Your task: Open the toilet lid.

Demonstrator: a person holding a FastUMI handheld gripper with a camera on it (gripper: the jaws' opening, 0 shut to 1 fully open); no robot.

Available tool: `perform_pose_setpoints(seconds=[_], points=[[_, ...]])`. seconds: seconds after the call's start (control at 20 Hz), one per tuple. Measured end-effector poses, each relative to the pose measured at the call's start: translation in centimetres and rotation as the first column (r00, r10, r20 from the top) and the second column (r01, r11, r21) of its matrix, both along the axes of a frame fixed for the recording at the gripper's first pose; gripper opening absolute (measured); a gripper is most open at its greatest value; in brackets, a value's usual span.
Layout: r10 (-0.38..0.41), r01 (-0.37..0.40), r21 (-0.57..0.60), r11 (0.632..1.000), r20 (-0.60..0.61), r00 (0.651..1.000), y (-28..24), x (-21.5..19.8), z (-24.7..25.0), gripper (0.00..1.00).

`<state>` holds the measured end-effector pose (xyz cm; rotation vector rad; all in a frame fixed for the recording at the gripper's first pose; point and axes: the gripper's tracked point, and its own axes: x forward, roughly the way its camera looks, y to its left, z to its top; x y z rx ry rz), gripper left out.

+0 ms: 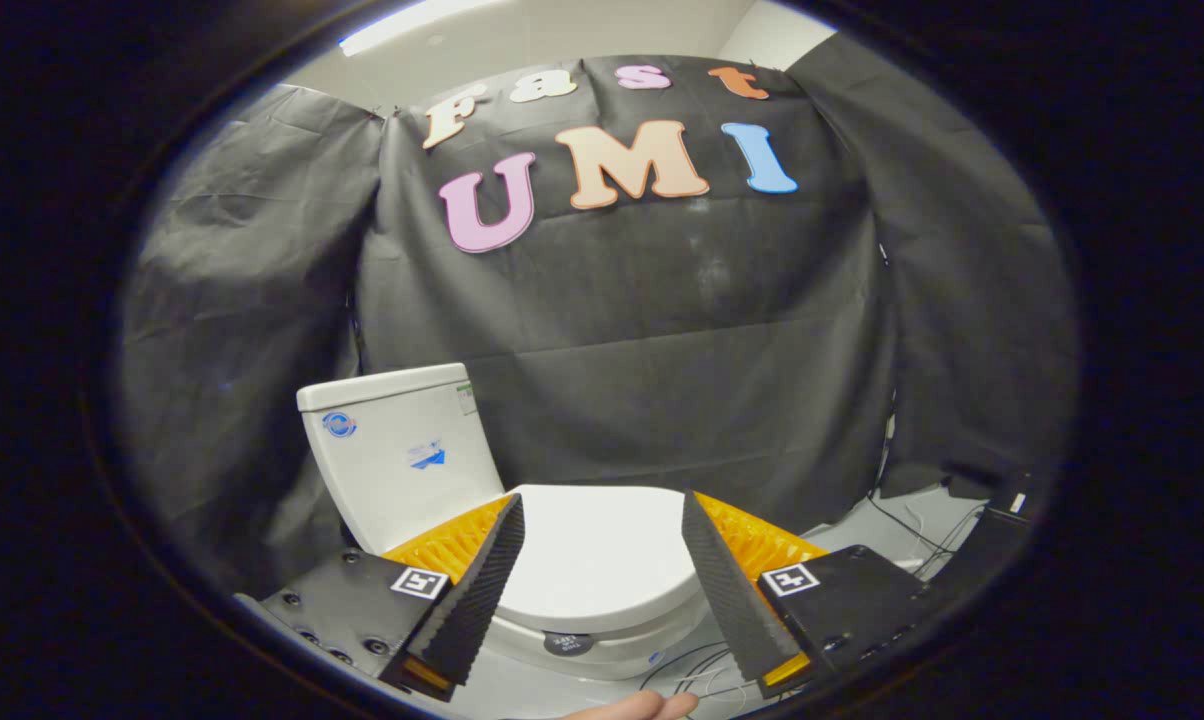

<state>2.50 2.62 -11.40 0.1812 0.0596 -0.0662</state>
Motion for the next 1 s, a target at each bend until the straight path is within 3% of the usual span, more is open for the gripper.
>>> perform_pose_setpoints(seconds=[0.25,0.45,0.6,0.8,1.0], points=[[-0.007,0.009,0.183,0.983,-0.011,1.0,1.1,-0.2,-2.6,0.98],[-0.063,0.031,0.374,0.927,0.074,0.995,0.6,-0.1,-2.6,0.97],[-0.104,0.071,0.461,0.885,0.048,0.993,0.0,0.1,-4.5,0.94],[-0.146,0.129,0.655,0.745,-0.029,0.989,0.0,0.1,-8.4,0.94],[-0.114,0.201,0.741,0.64,-0.167,0.979,1.3,0.0,-13.6,0.94]])
